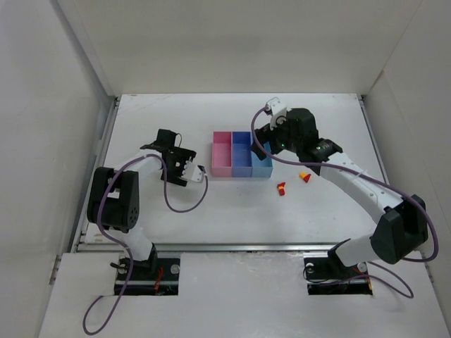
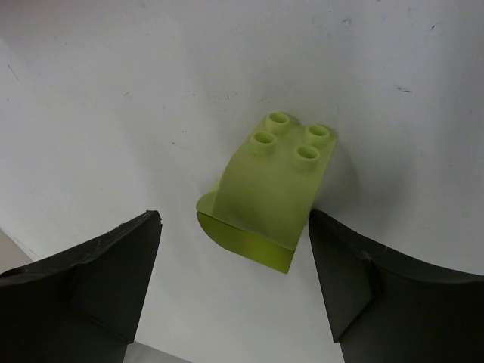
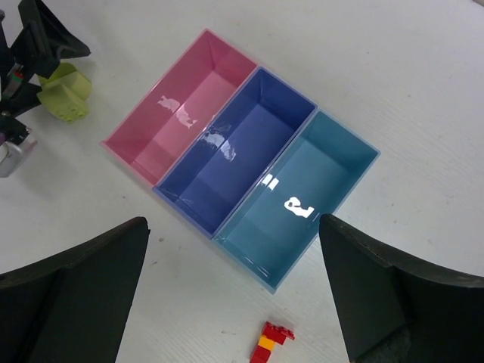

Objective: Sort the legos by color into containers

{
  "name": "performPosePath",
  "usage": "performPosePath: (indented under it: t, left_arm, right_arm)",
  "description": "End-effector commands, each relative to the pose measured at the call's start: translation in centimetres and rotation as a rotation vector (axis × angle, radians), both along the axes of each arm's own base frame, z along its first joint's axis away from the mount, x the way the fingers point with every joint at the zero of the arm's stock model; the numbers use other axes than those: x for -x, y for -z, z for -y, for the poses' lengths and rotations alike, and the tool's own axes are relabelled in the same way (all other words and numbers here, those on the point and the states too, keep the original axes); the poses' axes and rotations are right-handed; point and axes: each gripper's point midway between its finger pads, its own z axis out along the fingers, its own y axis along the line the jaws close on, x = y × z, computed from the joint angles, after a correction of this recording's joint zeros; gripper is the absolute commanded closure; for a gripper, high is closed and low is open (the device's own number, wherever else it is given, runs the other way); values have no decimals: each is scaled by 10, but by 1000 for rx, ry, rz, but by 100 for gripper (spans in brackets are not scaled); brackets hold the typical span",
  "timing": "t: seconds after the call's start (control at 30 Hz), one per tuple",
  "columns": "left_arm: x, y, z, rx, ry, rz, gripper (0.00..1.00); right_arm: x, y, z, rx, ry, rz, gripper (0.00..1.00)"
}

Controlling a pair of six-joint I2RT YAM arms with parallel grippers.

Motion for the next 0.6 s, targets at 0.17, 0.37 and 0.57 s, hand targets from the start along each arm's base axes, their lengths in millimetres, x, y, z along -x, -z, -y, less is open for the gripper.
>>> performPosePath:
  t: [0.17,0.37,0.57]
  left_arm:
    - [2,-8,5,35,-24,-26,45]
    - [18,-7,19,57,-36,-74,60]
    - [12,-14,24,116,-127,-93,65]
  right_arm:
    - [5,-5,-1,-20,0,-1,0]
    - [6,-9,0,-24,0,7,0]
    - [7,-5,0,-26,4,-6,0]
